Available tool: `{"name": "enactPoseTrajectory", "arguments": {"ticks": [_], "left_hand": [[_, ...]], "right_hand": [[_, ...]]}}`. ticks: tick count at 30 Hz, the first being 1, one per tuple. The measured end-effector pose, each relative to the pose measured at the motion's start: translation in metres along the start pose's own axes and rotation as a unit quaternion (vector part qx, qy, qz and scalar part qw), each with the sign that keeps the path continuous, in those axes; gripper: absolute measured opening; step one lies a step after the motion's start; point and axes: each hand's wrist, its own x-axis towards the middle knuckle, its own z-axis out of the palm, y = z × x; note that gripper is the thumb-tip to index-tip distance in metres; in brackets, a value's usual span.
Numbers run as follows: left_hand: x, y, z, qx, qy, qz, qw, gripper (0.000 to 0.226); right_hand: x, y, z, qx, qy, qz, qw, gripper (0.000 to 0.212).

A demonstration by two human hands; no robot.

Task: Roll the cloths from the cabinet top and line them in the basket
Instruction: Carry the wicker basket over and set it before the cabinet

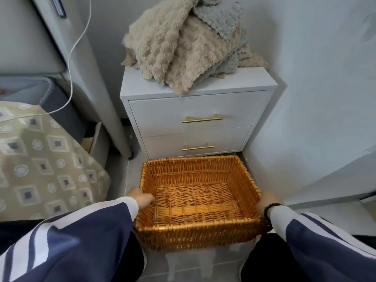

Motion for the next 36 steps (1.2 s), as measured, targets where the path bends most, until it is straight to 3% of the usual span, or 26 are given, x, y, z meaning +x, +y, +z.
{"name": "enactPoseTrajectory", "arguments": {"ticks": [4, 9, 12, 16, 21, 26, 30, 34, 36], "left_hand": [[0.012, -0.011, 0.01, -0.027, -0.028, -0.01, 0.999, 0.035], [0.062, -0.038, 0.026, -0.033, -0.063, -0.005, 0.997, 0.071], [0.047, -0.028, 0.029, -0.018, -0.064, 0.001, 0.998, 0.052], [0.048, -0.031, 0.035, -0.021, -0.056, -0.02, 0.998, 0.041], [0.065, -0.045, 0.037, -0.003, -0.039, -0.041, 0.998, 0.061], [0.084, -0.054, 0.036, 0.029, -0.012, -0.051, 0.998, 0.08], [0.068, -0.033, 0.03, 0.06, -0.008, -0.018, 0.998, 0.044], [0.027, 0.003, 0.023, 0.088, 0.008, 0.054, 0.995, 0.004], [0.011, 0.018, 0.02, 0.111, 0.007, 0.08, 0.991, 0.023]], "right_hand": [[0.011, 0.003, 0.019, 0.054, 0.016, 0.03, 0.998, 0.022], [0.021, 0.005, 0.037, 0.108, 0.046, 0.046, 0.992, 0.019], [0.027, 0.006, 0.044, 0.125, 0.045, 0.041, 0.99, 0.018], [0.029, 0.005, 0.052, 0.118, -0.003, 0.027, 0.993, 0.013], [0.031, 0.008, 0.059, 0.155, -0.092, -0.001, 0.984, 0.022], [0.023, 0.003, 0.058, 0.169, -0.124, -0.055, 0.976, 0.036], [0.004, -0.01, 0.043, 0.078, -0.114, -0.093, 0.986, 0.031], [-0.009, -0.027, 0.018, 0.126, -0.066, -0.13, 0.981, 0.032], [-0.015, -0.034, 0.004, 0.196, -0.057, -0.134, 0.97, 0.042]]}}
